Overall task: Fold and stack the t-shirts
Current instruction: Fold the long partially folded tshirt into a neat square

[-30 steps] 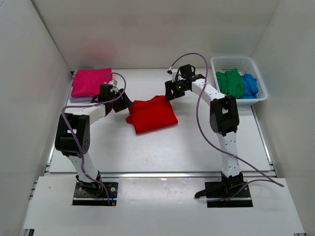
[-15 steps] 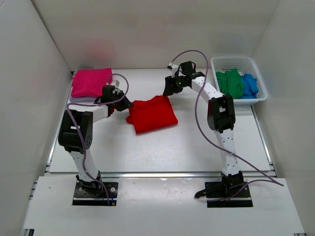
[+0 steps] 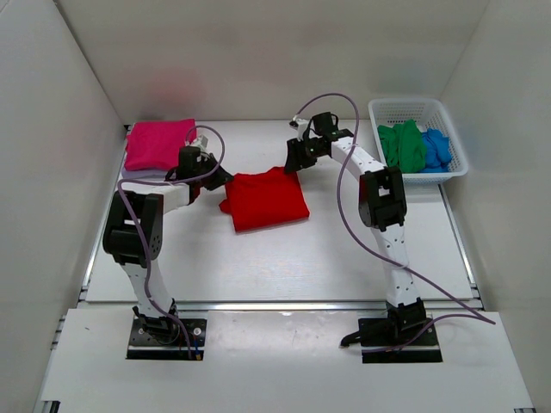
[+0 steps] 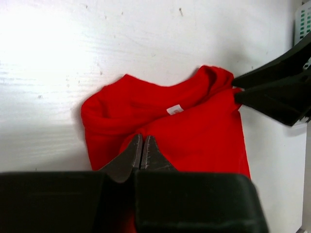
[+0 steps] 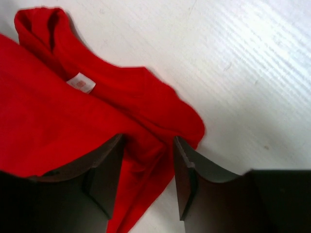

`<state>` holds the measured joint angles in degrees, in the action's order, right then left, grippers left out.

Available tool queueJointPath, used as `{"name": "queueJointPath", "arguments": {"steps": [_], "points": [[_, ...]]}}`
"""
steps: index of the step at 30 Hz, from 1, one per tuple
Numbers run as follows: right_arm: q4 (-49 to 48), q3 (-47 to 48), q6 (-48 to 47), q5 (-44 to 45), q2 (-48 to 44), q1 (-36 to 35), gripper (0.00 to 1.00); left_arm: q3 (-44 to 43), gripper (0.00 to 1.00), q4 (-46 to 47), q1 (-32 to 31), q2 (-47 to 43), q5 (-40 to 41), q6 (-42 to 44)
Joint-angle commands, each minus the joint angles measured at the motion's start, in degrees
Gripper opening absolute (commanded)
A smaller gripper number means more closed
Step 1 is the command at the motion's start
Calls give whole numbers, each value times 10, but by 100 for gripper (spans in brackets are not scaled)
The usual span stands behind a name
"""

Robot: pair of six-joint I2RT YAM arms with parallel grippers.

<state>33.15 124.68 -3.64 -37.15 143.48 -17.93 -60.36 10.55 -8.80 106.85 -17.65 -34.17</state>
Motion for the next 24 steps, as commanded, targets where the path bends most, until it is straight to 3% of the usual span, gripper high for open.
{"name": "queueJointPath", "arguments": {"steps": [1, 8, 11, 14, 17, 18, 19, 21, 22, 24], "points": [[-37, -21, -1, -18, -61, 3, 43, -37, 0, 20, 4, 20, -5, -4], [-17, -34, -26, 0, -61, -3, 43, -107, 0, 6, 5, 89, -4, -21], [-27, -52, -20, 42, -67, -6, 30, -145, 0, -14, 4, 116, 2, -15], [-40, -54, -8, 96, -65, -7, 7, -175, 0, -25, 5, 133, 2, -13], [-41, -39, 4, 120, -53, -6, 6, -180, 0, -18, 10, 143, 3, -16], [-34, -27, 7, 122, -39, -2, 7, -183, 4, -18, 13, 144, -2, -16], [-31, -15, 15, 120, -36, -2, 9, -189, 19, -22, 13, 148, -3, -14], [-20, -1, 18, 123, -26, -2, 11, -192, 33, -27, 18, 140, -12, -11], [-18, 6, 22, 126, -16, -3, 12, -187, 49, -32, 19, 136, -12, -12], [-6, 17, 21, 127, -17, -4, 13, -187, 63, -67, 32, 119, -17, -10]]}}
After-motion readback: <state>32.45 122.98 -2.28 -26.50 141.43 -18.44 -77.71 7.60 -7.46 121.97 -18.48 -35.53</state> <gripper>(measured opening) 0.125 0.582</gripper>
